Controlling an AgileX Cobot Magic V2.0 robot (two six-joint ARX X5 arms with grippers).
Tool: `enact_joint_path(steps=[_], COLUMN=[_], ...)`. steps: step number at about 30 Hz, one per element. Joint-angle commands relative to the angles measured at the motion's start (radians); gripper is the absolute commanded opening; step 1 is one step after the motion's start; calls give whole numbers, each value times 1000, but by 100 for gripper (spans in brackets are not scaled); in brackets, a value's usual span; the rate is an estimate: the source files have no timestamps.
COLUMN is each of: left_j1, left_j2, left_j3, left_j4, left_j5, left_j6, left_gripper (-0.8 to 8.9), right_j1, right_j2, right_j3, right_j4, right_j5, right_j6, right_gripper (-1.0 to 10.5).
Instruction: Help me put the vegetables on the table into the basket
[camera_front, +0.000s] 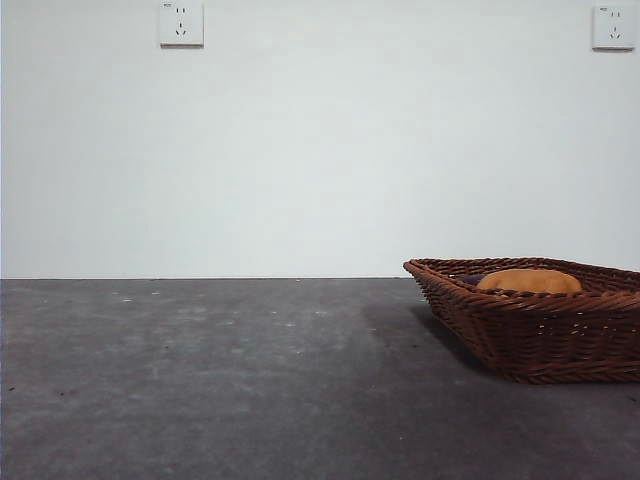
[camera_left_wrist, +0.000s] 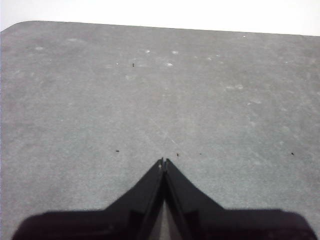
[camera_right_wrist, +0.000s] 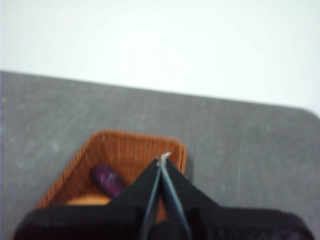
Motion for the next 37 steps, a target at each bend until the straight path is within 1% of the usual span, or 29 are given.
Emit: enact_joint_path(steps=[1, 5, 8, 15, 20, 37], left_j1=[2, 2, 2, 2, 2, 2], left_j2=[1, 1, 1, 1, 1, 14], left_j3=[-10, -10, -10, -10, -10, -10], left_j4=[6, 6, 6, 6, 6, 6], left_j5=[0, 0, 0, 0, 0, 0], left_j6=[-10, -10, -10, -10, -10, -10], left_gripper=[-4, -4, -4, -4, -4, -4], right_j1=[0, 0, 0, 0, 0, 0], right_j2=[-75, -173, -227, -323, -348, -348], right_j3=[-127, -266, -337, -436, -459, -459], right_j4=[29, 32, 32, 26, -5, -6], right_j5=[1, 10, 12, 15, 14, 16], right_j6=[-1, 0, 11, 26, 26, 26], right_gripper=[1, 0, 1, 1, 0, 1])
